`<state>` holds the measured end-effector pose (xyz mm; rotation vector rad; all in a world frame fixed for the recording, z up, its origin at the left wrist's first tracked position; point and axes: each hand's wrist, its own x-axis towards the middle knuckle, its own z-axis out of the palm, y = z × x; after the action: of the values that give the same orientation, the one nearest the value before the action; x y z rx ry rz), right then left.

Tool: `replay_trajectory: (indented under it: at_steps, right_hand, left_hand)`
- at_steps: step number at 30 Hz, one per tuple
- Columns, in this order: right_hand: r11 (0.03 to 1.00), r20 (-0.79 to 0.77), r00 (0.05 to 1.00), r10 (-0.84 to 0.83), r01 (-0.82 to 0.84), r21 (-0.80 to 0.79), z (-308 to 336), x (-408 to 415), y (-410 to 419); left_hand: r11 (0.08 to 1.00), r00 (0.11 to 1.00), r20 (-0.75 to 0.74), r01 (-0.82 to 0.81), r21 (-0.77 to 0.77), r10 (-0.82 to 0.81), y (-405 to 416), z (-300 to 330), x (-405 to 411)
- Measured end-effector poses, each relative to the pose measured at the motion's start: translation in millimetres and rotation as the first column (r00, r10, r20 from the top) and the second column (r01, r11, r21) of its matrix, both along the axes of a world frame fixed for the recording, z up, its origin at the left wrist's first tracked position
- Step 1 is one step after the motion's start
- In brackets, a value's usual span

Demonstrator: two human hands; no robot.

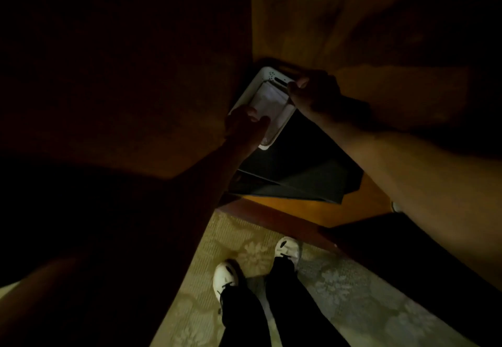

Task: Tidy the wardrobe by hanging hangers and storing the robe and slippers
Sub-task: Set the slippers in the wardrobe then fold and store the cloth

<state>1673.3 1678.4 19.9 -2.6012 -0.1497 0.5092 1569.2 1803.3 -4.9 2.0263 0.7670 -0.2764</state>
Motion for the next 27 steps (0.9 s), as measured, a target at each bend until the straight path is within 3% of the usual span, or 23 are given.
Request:
replay_trajectory:
  at_steps: [7, 11, 14, 21, 27]
  right_hand:
    - [0.964, 0.044, 0.973, -0.225, 0.216, 0.158, 82.0, -101.4, -31.2]
    - [0.933, 0.073, 0.948, -0.31, 0.289, 0.217, 142.7, -172.3, -56.0]
    - [0.915, 0.112, 0.926, -0.361, 0.328, 0.236, 201.5, -222.0, -82.9]
    - [0.872, 0.169, 0.875, -0.454, 0.398, 0.285, 341.0, -312.0, -146.8]
    - [0.856, 0.203, 0.833, -0.515, 0.488, 0.172, 414.4, -364.2, -208.2]
  left_hand:
    - [0.966, 0.955, 0.147, 0.252, 0.063, -0.258, -16.4, 81.4, -51.8]
    - [0.887, 0.882, 0.17, 0.395, 0.239, -0.439, -20.0, 144.7, -92.2]
    - [0.844, 0.845, 0.2, 0.413, 0.343, -0.495, -29.5, 201.5, -120.6]
    - [0.867, 0.754, 0.429, 0.445, 0.223, -0.498, -59.2, 335.1, -173.3]
    - [0.752, 0.638, 0.43, 0.634, 0.177, -0.639, -135.7, 422.0, -191.5]
